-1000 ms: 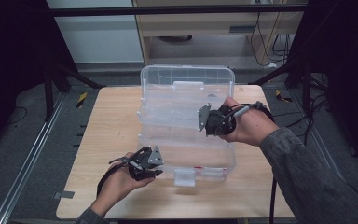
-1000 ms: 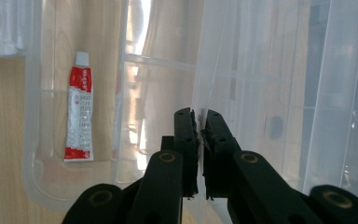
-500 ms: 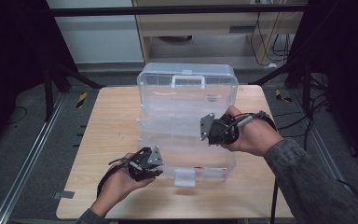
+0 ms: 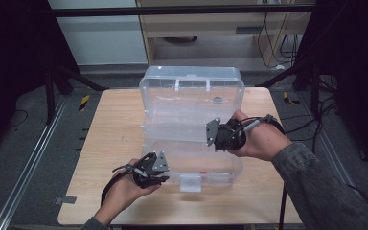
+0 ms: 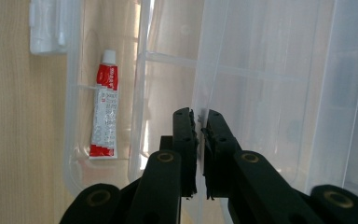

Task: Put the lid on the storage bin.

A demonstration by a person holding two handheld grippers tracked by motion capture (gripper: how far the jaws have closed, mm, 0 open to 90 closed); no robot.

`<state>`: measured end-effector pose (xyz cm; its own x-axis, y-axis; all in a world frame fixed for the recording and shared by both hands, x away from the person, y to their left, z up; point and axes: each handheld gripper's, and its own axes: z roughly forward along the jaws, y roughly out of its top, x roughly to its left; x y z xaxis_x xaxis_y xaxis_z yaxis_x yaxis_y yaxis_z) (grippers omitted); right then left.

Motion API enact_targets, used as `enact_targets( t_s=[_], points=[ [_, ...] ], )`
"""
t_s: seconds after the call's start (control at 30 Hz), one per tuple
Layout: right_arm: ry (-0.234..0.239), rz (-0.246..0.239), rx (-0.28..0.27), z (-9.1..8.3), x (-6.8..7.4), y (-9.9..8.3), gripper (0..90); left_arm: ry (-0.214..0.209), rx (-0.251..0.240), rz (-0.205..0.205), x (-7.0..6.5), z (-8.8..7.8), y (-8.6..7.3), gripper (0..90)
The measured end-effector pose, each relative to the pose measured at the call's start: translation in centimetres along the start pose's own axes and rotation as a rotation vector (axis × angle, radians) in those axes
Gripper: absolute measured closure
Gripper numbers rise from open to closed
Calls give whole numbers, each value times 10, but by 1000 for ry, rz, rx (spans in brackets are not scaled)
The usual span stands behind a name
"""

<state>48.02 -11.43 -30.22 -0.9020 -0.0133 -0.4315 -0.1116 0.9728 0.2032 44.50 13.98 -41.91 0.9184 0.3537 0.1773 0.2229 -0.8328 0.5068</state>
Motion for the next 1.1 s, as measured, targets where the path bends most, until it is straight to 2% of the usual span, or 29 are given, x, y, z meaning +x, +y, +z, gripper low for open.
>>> enact_targets(
  t_s=[0.17, 0.57, 0.6, 0.63, 0.7, 0.73, 0.77, 0.8, 0.87, 0.9, 0.97, 1.0, 1.03, 1.1],
  points=[
    [3, -20, 17, 0, 4, 1, 842, -2, -4, -2, -1, 1, 1, 704],
    [30, -26, 18, 1, 11, -1, 837, 1, -17, 2, -2, 1, 1, 697],
    [29, -27, 16, 2, 12, -1, 836, 2, -24, -3, -2, 2, 1, 696],
    [32, -28, 15, 2, 12, -1, 835, -1, -27, -39, -5, 2, 0, 693],
    [29, -26, 13, 2, 13, -1, 834, 4, -29, -24, -4, 2, -1, 684],
    [26, -24, 14, 1, 13, -1, 834, 15, -34, -59, -7, 3, -1, 678],
    [26, -27, 15, 1, 13, -2, 834, 20, -31, -35, -6, 3, -2, 671],
    [26, -29, 15, 1, 13, -2, 834, 20, -31, -35, -6, 3, -2, 663],
    [30, -24, 17, 1, 12, -2, 834, 31, -33, -68, -9, 2, -6, 611],
    [31, -23, 18, 1, 12, -2, 834, 34, -39, -56, -9, 2, -8, 599],
    [33, -24, 15, 1, 12, -2, 834, 41, -55, -81, -11, -2, -12, 559],
    [34, -24, 15, 1, 12, -2, 833, 42, -65, -80, -9, -4, -14, 536],
    [33, -23, 13, 1, 11, -3, 833, 41, -85, -114, -10, -7, -16, 512],
    [34, -20, 10, 1, 11, -3, 833, 32, -111, -94, -7, -14, -17, 490]
  ],
)
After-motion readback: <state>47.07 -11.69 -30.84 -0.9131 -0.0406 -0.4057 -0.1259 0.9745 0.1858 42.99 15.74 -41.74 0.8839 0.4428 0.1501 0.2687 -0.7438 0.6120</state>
